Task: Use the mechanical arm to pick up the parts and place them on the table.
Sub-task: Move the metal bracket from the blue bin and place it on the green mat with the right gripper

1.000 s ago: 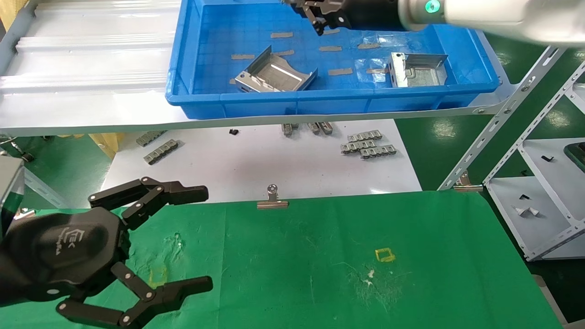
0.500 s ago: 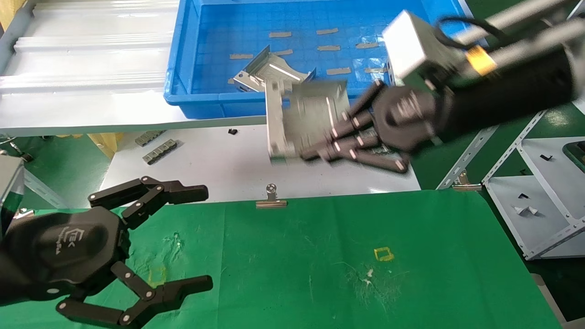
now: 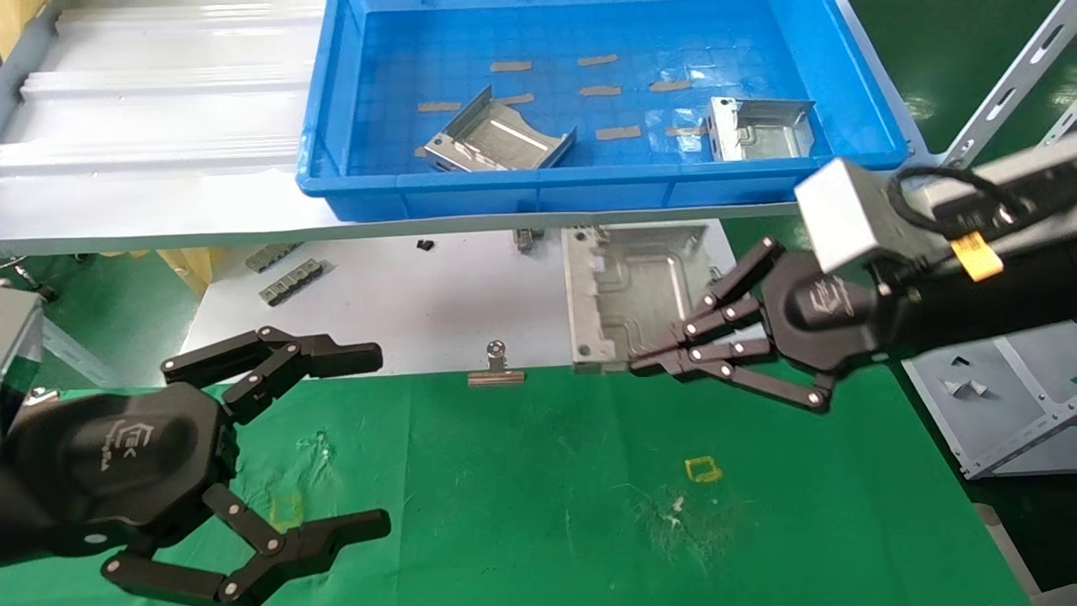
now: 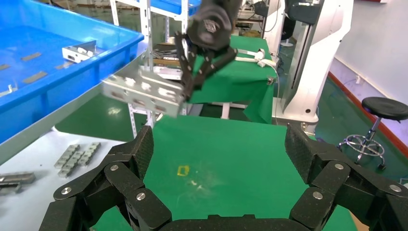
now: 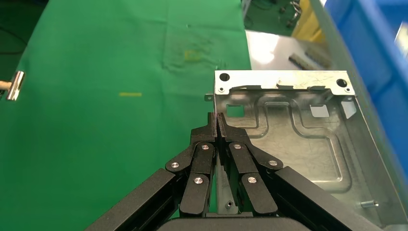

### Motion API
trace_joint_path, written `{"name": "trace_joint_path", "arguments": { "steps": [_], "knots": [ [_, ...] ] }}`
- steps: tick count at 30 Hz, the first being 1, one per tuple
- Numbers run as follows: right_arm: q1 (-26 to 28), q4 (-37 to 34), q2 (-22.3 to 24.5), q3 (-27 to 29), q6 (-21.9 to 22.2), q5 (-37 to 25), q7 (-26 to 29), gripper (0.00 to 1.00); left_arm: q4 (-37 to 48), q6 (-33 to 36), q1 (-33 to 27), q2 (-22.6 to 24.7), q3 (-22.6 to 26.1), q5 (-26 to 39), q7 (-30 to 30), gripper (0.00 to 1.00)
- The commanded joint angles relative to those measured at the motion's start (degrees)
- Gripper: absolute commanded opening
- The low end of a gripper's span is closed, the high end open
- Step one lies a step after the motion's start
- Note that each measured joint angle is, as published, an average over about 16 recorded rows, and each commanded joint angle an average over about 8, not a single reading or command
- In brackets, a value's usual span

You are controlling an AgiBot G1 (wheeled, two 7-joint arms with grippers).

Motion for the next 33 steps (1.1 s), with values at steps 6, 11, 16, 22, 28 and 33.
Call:
{"name": "trace_joint_path", "arguments": {
  "steps": [6, 11, 16, 22, 28, 33],
  "knots": [
    [-3.4, -3.0, 0.8, -3.6, 0.9, 0.2, -5.6, 0.00, 0.0, 0.0, 0.0, 0.0, 0.0, 0.0, 0.0, 1.00],
    [-7.4, -8.7, -0.7, -6.1, 1.9, -2.7, -11.8, 0.00, 0.0, 0.0, 0.0, 0.0, 0.0, 0.0, 0.0, 1.00],
    [-11.4, -15.6, -3.3, -7.7, 2.7, -4.7, -17.8, 0.00, 0.0, 0.0, 0.0, 0.0, 0.0, 0.0, 0.0, 1.00],
    [-14.2, -23.4, -7.3, -8.8, 3.4, -6.4, -24.2, 0.00, 0.0, 0.0, 0.0, 0.0, 0.0, 0.0, 0.0, 1.00],
    [-15.1, -29.9, -11.3, -9.4, 4.4, -7.5, -28.9, 0.00, 0.0, 0.0, 0.0, 0.0, 0.0, 0.0, 0.0, 1.00],
    [-15.1, -34.2, -13.6, -9.6, 5.2, -8.1, -31.7, 0.02, 0.0, 0.0, 0.0, 0.0, 0.0, 0.0, 0.0, 1.00]
  ]
}}
